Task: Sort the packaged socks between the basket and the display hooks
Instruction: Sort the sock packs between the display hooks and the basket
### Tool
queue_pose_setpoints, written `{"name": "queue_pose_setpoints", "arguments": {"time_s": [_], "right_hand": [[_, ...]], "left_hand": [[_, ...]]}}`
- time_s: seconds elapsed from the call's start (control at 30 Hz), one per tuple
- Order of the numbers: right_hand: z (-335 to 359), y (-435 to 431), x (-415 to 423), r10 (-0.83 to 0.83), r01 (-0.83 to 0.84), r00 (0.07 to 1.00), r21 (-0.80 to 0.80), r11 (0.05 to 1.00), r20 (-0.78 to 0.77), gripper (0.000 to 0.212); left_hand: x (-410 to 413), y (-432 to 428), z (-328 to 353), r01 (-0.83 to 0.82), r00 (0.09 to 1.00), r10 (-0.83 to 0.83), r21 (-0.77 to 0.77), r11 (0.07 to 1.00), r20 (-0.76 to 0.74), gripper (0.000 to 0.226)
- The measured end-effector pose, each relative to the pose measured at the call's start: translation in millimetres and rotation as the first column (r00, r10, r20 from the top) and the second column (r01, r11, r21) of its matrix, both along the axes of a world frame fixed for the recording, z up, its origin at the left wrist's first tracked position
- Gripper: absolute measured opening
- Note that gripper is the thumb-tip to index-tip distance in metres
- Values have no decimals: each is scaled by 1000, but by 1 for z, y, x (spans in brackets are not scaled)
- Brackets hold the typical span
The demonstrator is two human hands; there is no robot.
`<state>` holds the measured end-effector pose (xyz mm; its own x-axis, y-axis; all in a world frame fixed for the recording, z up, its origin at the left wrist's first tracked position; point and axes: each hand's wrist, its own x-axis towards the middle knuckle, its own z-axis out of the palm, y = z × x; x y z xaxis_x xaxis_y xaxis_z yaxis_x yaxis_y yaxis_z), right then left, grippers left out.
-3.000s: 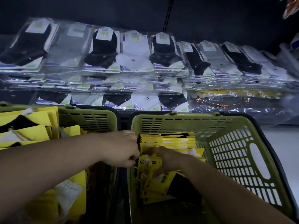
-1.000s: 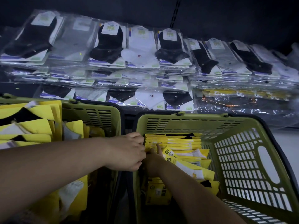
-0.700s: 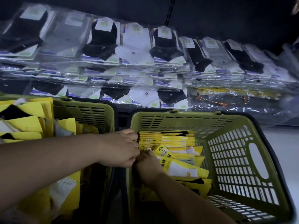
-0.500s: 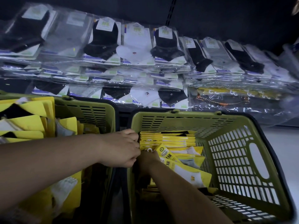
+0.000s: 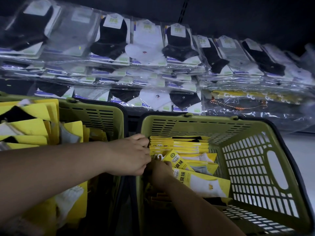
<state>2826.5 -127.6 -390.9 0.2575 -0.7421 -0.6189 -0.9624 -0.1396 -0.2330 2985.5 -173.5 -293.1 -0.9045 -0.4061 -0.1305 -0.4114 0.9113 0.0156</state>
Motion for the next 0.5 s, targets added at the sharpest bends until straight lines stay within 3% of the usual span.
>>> {"name": "queue_pose_setpoints", "arguments": {"time_s": [0.13,0.27,0.4,0.5], "right_hand": [[10,-6,2,25,-25,1000,-40,999,9,28],[41,-25,-25,237,-235,971,-94,967,20,67],[50,-3,-72,317,-302,927,103,948,-202,112],[40,31,-83,327,-292,896,158,943,-301,103]], "left_hand": [[-3,-3,2,6,1000,-6,19,1000,14,38],[-6,-4,-4,-19,990,-5,168,986,139,40],[-7,-7,-3,-40,985,5,197,980,171,39],[-7,-6,-1,-35,982,-1,190,981,187,39]]}}
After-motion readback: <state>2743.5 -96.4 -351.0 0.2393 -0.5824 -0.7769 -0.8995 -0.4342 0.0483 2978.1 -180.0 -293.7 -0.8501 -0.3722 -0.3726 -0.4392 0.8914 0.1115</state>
